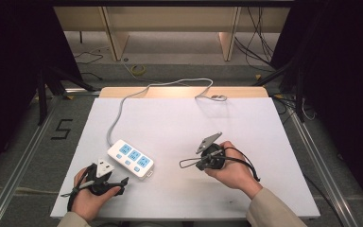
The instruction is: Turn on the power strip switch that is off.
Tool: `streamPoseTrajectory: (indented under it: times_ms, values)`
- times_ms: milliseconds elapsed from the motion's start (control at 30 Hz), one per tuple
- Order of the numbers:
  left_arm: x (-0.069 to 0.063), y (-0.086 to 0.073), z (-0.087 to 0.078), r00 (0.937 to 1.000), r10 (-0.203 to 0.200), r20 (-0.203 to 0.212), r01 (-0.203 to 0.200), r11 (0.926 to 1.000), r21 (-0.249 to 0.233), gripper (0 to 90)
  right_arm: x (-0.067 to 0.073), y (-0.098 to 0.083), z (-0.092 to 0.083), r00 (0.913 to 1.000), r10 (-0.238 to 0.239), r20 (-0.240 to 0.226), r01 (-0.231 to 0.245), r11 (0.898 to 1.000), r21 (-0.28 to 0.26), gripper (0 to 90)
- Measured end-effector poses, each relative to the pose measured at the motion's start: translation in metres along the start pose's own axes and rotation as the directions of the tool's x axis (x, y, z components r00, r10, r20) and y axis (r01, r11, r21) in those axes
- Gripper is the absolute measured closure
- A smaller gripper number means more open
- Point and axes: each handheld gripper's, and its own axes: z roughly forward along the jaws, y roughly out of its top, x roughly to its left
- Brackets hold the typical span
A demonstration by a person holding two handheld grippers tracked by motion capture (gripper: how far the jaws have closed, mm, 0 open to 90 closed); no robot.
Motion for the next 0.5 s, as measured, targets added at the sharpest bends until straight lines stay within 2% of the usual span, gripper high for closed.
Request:
streamPoseTrajectory:
  times_ms: [500]
  values:
    - [-0.001,0.000,0.000,1.0000,-0.001,-0.001,0.001,1.0000,-0.001,19.4,0.009,0.018,0.008,0.9997,-0.024,-0.006,0.024,1.000,-0.002,90.0]
